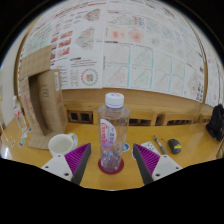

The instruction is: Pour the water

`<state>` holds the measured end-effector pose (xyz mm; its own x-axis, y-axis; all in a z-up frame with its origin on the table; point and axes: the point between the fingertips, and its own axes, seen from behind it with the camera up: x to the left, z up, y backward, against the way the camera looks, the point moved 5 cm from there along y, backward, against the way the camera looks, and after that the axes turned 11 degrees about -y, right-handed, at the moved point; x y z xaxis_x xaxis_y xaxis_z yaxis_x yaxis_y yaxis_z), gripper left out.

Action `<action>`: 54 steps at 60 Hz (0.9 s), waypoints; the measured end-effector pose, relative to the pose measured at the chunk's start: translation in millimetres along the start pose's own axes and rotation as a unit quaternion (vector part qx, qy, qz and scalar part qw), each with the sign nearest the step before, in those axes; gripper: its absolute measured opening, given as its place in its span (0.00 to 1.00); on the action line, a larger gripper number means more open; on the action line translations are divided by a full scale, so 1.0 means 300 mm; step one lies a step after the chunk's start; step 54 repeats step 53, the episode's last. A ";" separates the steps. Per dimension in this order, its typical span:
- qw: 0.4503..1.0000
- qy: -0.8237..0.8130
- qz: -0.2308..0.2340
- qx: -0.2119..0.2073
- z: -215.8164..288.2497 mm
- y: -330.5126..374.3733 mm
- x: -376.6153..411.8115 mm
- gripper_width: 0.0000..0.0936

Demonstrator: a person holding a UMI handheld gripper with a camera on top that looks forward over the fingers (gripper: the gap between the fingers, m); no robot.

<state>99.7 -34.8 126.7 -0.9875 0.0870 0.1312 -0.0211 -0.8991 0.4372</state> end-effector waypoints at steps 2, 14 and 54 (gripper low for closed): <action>1.000 0.011 -0.004 0.003 0.002 0.054 0.005 0.91; 0.999 0.033 -0.022 0.019 -0.038 0.430 0.081 0.91; 0.999 0.003 -0.036 0.017 -0.156 0.942 0.103 0.91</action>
